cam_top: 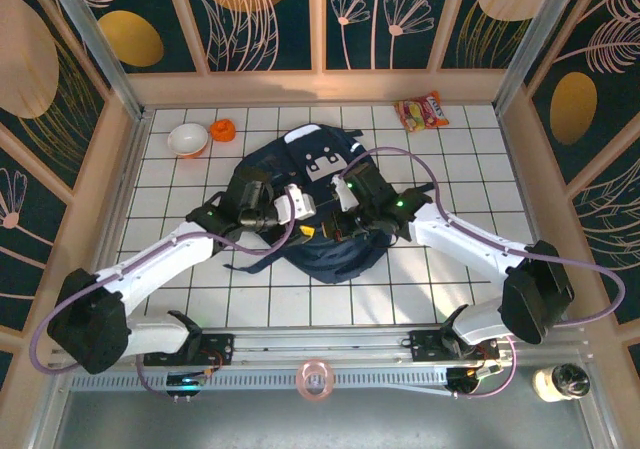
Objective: Pack the student bag
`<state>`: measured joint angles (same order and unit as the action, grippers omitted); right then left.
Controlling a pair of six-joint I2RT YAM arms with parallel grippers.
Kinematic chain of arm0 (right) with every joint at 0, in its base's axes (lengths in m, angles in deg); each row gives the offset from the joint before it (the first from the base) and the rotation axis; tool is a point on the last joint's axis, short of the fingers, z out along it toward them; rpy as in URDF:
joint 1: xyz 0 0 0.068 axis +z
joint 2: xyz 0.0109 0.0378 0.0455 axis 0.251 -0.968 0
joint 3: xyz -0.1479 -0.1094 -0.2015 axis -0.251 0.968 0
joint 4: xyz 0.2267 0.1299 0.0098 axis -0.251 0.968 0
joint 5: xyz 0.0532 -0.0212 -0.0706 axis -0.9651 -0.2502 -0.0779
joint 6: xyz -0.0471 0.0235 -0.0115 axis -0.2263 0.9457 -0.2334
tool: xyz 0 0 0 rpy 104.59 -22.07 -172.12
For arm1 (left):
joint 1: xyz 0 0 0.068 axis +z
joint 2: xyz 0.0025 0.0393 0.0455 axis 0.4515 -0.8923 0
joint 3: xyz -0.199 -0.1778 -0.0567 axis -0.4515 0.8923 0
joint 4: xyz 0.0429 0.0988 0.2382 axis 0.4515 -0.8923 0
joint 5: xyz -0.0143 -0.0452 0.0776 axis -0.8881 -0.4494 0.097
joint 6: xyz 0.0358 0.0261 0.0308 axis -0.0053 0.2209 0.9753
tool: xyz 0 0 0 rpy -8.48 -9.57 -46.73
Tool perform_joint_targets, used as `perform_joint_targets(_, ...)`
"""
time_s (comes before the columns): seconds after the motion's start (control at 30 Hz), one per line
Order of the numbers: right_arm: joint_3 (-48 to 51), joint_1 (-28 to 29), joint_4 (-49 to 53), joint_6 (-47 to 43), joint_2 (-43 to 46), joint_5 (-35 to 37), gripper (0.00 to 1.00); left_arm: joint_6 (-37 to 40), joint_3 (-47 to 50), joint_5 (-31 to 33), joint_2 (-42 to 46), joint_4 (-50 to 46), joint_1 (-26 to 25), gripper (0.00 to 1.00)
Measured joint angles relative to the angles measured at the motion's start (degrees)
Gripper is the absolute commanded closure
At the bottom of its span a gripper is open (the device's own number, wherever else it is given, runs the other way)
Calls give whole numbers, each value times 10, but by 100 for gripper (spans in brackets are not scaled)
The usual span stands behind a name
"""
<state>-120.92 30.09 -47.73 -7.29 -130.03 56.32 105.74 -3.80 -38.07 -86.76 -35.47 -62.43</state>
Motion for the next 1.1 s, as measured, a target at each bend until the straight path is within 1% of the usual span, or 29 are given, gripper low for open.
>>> perform_joint_targets(0.03, 0, -3, 0, 0, 0, -3, 100, 0, 0, 2, -9, 5, 0, 76)
perform_joint_targets(0.1, 3, -12, -1, -2, 0, -7, 100, 1, 0, 2, -22, 5, 0, 95)
perform_joint_targets(0.13, 5, -20, -2, -4, 1, -11, 100, 6, 0, 1, -24, 4, -5, 100)
perform_joint_targets(0.23, 16, -60, 1, -20, 11, -27, 100, 25, 5, 11, -20, 11, -5, 100)
perform_joint_targets(0.33, 31, -100, 5, -40, 23, -34, 100, 38, 22, 10, 0, 10, 16, 100)
perform_joint_targets(0.4, 39, -112, 2, -49, 23, -38, 100, 47, 35, 11, 19, 6, 37, 100)
perform_joint_targets(0.47, 44, -113, -4, -52, 22, -44, 100, 55, 50, 21, 42, 0, 54, 100)
perform_joint_targets(0.5, 44, -109, -8, -52, 21, -47, 100, 59, 55, 28, 52, -4, 60, 92)
perform_joint_targets(0.53, 44, -102, -12, -51, 20, -50, 100, 63, 56, 34, 59, -11, 64, 72)
perform_joint_targets(0.57, 44, -95, -15, -51, 19, -50, 100, 68, 56, 38, 63, -16, 66, 58)
perform_joint_targets(0.6, 44, -86, -17, -49, 18, -50, 100, 68, 55, 45, 65, -25, 68, 46)
perform_joint_targets(0.63, 44, -78, -18, -48, 16, -50, 100, 69, 52, 48, 65, -38, 73, 38)
perform_joint_targets(0.67, 44, -72, -18, -47, 14, -51, 100, 69, 46, 49, 62, -49, 75, 34)
perform_joint_targets(0.73, 44, -63, -19, -45, 12, -51, 100, 65, 23, 63, 49, -69, 66, 29)
perform_joint_targets(0.83, 43, -59, -19, -45, 12, -53, 100, 59, -7, 76, 29, -67, 19, 29)
perform_joint_targets(0.9, 43, -58, -19, -45, 12, -54, 100, 49, -17, 71, 16, -53, -8, 33)
perform_joint_targets(0.97, 43, -58, -19, -45, 13, -55, 100, 40, -26, 69, -3, -41, -23, 37)
perform_joint_targets(1.0, 43, -58, -19, -44, 13, -55, 100, 35, -32, 69, -16, -35, -27, 41)
perform_joint_targets(1.1, 43, -59, -19, -43, 13, -56, 100, 24, -44, 70, -57, -16, -32, 63)
